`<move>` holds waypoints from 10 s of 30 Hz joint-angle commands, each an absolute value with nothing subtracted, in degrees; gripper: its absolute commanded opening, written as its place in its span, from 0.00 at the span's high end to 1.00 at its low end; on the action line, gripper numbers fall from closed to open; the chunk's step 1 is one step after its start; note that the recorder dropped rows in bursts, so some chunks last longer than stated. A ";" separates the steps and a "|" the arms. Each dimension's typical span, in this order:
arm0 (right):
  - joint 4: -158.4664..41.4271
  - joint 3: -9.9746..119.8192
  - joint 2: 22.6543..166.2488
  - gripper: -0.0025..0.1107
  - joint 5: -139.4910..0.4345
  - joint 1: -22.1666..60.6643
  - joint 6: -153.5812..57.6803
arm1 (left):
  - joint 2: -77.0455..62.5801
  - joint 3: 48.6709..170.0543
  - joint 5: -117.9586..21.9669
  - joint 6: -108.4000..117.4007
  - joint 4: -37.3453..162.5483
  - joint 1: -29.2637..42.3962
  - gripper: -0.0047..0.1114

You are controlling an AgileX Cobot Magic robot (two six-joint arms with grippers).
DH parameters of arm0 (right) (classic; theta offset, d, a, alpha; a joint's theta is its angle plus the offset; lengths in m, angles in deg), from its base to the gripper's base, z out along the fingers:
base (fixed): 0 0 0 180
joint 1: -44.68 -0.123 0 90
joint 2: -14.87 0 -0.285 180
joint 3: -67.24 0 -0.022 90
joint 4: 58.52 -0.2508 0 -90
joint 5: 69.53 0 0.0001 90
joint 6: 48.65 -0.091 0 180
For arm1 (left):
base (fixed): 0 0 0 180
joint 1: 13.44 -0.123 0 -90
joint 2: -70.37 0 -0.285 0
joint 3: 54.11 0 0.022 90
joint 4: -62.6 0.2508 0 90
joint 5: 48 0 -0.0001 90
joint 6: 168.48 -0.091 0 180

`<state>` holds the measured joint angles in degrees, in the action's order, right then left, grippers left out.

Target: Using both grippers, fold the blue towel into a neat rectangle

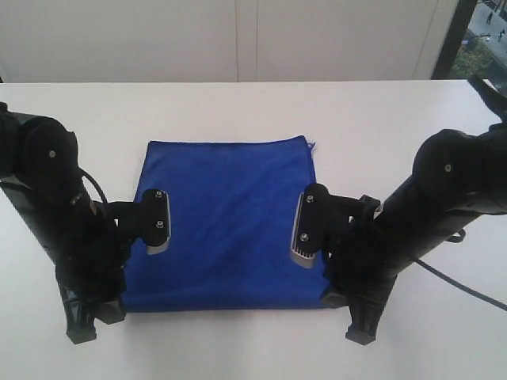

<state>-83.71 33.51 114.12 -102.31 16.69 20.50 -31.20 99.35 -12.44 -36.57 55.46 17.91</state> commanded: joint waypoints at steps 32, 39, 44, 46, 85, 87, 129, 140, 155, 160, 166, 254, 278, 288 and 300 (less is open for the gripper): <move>-85.91 33.25 122.81 0.80 -100.08 16.72 21.99 | -36.19 99.29 -16.62 -36.92 58.83 18.29 0.95; -85.91 33.35 122.34 0.98 -100.09 16.72 21.99 | -36.08 99.29 -16.50 -36.92 59.25 18.29 0.96; -85.43 33.35 119.19 0.98 -104.11 16.72 21.99 | -36.08 99.52 -12.33 -36.72 59.25 18.29 0.96; -85.43 33.35 117.35 0.98 -106.86 16.72 21.06 | -35.99 100.24 -7.31 -35.36 58.58 18.29 0.96; -70.03 47.80 113.10 0.98 -93.02 19.97 -8.99 | -27.01 112.07 -18.67 -27.44 54.39 9.51 0.96; -69.81 50.56 115.67 0.98 -92.91 20.22 -8.99 | -27.52 112.07 -24.24 -26.67 54.39 9.51 0.96; -68.72 60.20 131.38 0.59 -83.07 23.03 -8.89 | -37.02 112.07 -46.86 -28.29 54.62 6.55 0.47; -68.92 60.20 130.51 0.65 -86.42 23.03 -19.70 | -37.02 112.07 -44.65 -22.10 54.52 6.55 0.53; -69.67 68.55 126.38 0.98 -107.60 23.03 -38.79 | -36.26 126.41 -19.69 0.18 54.52 6.55 0.96; -71.91 72.93 129.94 0.98 -108.46 23.03 -40.19 | -42.26 132.04 -17.92 1.83 53.88 6.55 0.96; -75.55 74.03 136.59 0.98 -107.31 23.03 -40.19 | -49.52 135.81 -18.16 2.74 52.82 6.55 0.96; -71.81 75.70 148.04 0.98 -105.29 22.67 -47.37 | -45.16 141.27 -1.80 13.50 61.96 3.87 0.96; -61.29 75.70 148.19 0.98 -109.33 27.07 -53.97 | -44.66 141.27 0.18 17.01 66.92 0.89 0.96; -62.77 75.70 140.09 0.98 -111.65 27.07 -55.36 | -42.69 141.27 -0.71 19.93 66.26 0.28 0.96; -66.39 69.63 128.84 0.98 -118.20 36.76 -52.29 | -37.54 137.61 8.79 17.24 62.60 -9.62 0.96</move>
<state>-65.05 71.27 131.68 -115.88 33.23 -54.32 -40.62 139.40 6.84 18.26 63.60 -7.73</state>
